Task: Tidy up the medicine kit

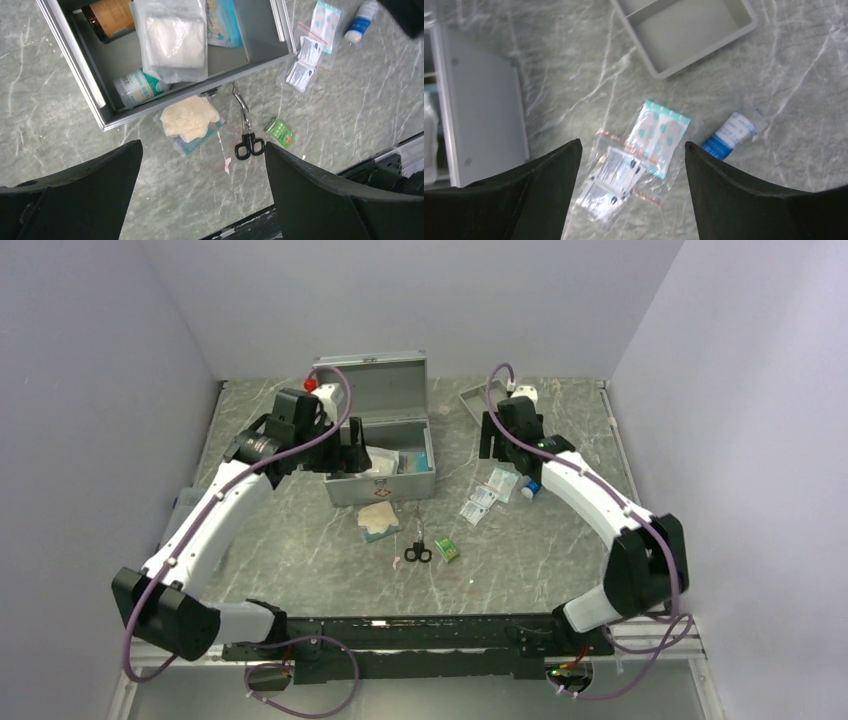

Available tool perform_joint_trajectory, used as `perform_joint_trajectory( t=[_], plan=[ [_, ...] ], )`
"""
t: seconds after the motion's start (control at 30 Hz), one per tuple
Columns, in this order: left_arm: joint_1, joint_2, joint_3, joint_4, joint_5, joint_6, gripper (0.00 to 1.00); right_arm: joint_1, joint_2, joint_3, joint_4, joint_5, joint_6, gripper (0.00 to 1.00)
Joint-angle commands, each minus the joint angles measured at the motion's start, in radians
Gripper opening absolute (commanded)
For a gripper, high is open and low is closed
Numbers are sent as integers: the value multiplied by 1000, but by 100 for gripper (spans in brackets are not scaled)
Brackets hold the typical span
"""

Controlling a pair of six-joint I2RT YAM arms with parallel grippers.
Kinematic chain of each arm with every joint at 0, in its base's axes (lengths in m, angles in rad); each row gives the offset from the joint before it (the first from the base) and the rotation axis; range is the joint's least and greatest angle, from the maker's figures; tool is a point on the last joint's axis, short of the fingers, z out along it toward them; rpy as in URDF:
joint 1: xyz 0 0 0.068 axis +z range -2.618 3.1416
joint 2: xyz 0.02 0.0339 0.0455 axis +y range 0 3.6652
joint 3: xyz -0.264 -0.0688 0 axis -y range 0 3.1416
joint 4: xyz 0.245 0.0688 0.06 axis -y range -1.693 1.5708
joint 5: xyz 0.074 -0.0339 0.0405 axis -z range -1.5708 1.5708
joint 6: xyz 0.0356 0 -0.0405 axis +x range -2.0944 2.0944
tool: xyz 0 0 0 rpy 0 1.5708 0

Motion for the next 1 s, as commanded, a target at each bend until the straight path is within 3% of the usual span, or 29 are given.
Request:
perform_joint_trajectory(
  t=[0.0, 0.27, 0.5, 0.63, 0.97],
  plan=[
    [-5, -92, -50, 6, 5, 60, 100, -62, 113, 134, 52, 18, 16, 76],
    [-5, -152, -178, 13, 52, 136, 100, -122, 404, 401, -16, 16, 68, 71],
    [-5, -192, -252, 60, 85, 147, 99, -175, 651, 713, -132, -5, -47, 66],
    [-5, -195, -321, 122, 122, 117, 99, -214, 727, 773, -138, -61, -110, 61],
    [-5, -176, -323, 102, 128, 128, 99, -251, 876, 901, -178, -193, -211, 59]
  ],
)
